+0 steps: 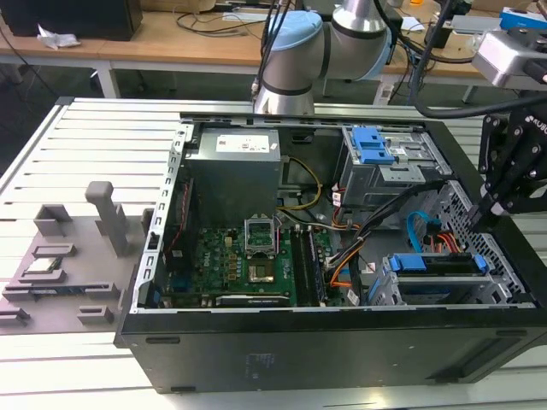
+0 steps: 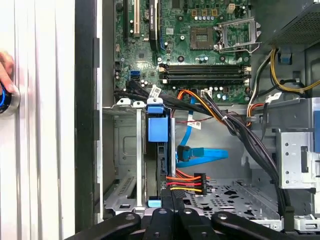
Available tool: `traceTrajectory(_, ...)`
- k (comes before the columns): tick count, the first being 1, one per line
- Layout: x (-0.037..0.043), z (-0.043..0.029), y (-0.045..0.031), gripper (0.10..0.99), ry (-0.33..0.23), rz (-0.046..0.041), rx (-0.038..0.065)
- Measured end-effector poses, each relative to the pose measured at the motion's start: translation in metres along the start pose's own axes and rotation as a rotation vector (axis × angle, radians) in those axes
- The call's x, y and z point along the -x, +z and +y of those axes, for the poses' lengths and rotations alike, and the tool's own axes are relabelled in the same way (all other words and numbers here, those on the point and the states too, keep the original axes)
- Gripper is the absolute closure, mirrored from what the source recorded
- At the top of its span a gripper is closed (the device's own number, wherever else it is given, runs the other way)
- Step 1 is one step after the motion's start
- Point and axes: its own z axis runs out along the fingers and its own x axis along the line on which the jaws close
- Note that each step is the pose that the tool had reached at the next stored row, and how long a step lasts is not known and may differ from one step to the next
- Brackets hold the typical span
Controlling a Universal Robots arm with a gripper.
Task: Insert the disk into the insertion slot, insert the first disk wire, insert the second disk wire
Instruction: 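Insert the first disk wire, then insert the second disk wire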
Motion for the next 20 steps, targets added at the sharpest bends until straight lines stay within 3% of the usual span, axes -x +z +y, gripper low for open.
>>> traceTrajectory(7,0.0000,0.0000,-0.0004,0.973,0.000,0.0003,0.000)
traceTrajectory(8,0.0000,0.0000,-0.0004,0.851,0.000,0.0002,0.000)
traceTrajectory(10,0.0000,0.0000,-0.0005,0.851,0.000,0.0003,0.000)
traceTrajectory(11,0.0004,0.0004,0.0001,0.784,0.000,0.0006,0.000)
traceTrajectory(14,0.0070,0.0081,0.0071,0.784,0.000,0.0004,0.000)
traceTrajectory(17,0.0132,0.0241,0.0143,0.784,0.000,0.0007,0.000)
traceTrajectory(20,0.0141,0.0347,0.0190,0.784,0.000,0.0031,0.000)
